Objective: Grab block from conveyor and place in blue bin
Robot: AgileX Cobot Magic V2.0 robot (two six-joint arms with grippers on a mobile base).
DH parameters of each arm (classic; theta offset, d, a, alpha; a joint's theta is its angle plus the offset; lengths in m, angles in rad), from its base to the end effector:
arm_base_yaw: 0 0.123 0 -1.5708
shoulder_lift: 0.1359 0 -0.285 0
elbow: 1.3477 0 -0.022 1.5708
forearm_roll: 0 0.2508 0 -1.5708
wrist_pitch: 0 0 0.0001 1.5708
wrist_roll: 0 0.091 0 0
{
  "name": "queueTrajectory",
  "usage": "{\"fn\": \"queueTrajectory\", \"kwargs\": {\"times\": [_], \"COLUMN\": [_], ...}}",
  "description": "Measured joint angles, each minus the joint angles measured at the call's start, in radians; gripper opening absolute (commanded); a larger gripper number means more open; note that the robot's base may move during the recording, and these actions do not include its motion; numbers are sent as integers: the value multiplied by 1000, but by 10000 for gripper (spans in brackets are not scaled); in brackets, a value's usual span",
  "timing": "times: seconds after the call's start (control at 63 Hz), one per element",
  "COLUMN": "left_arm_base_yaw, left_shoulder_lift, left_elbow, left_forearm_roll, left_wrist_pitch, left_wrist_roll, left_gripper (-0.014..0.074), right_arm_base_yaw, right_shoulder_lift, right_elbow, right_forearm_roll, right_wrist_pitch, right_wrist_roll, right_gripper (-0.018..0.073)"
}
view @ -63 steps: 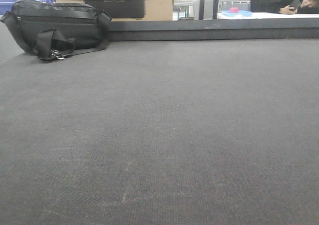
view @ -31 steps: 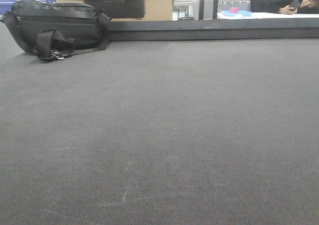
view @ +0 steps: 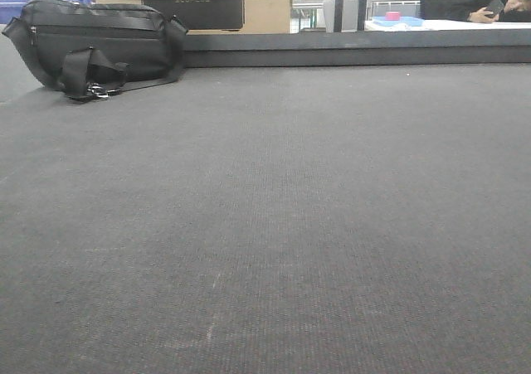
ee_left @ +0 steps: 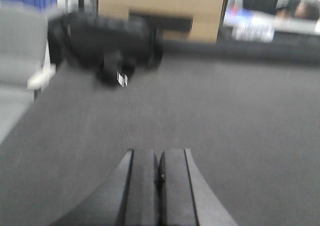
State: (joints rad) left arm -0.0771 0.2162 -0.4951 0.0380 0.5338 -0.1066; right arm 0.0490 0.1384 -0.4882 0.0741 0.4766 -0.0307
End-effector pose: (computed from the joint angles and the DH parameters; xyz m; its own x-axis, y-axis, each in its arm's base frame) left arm 0.0485 -0.0020 0.3164 -0.1699 -0.0609 -0.9836 0.0456 0.9965 -0.0696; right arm 0.0343 0.0048 0.3227 -0.0413 0.0332 -0.9986 -0.0814 0.9960 0.0364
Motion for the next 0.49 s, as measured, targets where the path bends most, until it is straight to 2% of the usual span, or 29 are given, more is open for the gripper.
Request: {"fn": "queueTrajectory", "kwargs": {"times": [0.302,0.413,0.492], "left_arm_base_yaw": [0,0,0], "left_shoulder_lift": [576,762,876], "left_elbow": [-379,-500,-564], "left_forearm_roll": [-27,-30,-30], "left_wrist_pitch": [413,496,511], "left_wrist_roll": [0,0,0], "left_gripper": [-111,-111,-111], "right_arm_base_yaw": [0,0,0], "right_shoulder_lift": [435,591,689], "right_elbow": [-287,-354,-386], "right_forearm_roll": [4,4,4], "right_wrist_pitch": [432,588,661], "right_wrist_roll": [0,0,0], "right_gripper": [-162,-162,-162]}}
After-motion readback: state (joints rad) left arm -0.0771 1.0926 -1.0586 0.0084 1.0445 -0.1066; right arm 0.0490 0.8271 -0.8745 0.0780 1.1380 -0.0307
